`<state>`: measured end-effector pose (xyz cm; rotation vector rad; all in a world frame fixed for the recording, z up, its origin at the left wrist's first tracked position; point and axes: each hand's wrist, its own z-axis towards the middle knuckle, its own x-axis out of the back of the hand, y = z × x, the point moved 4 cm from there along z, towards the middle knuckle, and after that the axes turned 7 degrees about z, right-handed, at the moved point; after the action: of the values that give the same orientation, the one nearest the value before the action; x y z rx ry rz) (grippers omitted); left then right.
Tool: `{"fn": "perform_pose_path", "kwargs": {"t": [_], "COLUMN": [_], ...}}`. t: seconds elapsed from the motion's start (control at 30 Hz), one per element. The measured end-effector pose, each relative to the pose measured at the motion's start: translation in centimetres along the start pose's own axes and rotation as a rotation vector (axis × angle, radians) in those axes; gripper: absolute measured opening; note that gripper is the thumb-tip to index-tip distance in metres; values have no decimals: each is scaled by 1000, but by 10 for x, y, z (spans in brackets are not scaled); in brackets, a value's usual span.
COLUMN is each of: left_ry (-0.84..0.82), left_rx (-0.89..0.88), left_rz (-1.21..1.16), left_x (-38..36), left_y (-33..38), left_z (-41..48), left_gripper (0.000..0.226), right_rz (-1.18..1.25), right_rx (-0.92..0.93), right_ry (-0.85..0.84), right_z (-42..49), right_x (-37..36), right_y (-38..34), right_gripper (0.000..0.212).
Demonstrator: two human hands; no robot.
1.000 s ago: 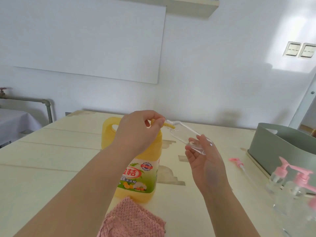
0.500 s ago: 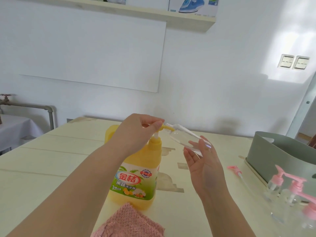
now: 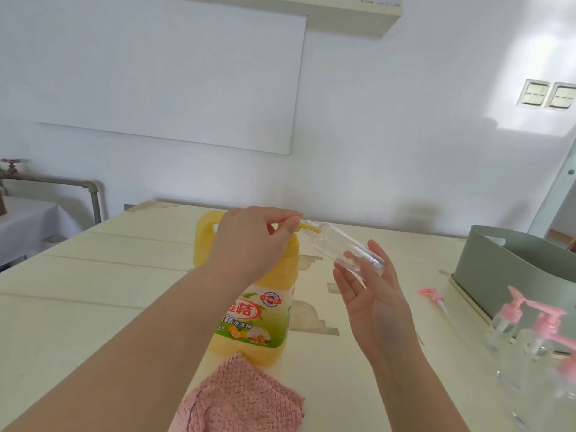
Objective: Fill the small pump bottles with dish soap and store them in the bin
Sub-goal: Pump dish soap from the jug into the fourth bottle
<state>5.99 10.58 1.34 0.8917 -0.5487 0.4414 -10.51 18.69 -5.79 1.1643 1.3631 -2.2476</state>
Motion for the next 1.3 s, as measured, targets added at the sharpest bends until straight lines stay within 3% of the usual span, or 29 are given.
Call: {"fn": "perform_pose_path", "kwargs": {"t": [0.13,0.27,0.93,1.3], "left_ry": [-104,-170,99,-97], "left_rx": [14,16,-62,-5], "left_rz": [3,-79,-29,24], "left_x": [5,12,-4,15], "left_y": [4,9,3,25], "left_z": [3,6,-5,22], "left_gripper": [23,23,28,22], "right_rz": [-165,-142,-40,-116], "right_rx": [3,15,1,48], "right_ry": [82,90,5,19], "right_z": [-6,-7,0,1], "right_x": [5,1,11,5], "right_y": [-3,-10,-9,-23], "right_gripper": [36,23,28,23]}}
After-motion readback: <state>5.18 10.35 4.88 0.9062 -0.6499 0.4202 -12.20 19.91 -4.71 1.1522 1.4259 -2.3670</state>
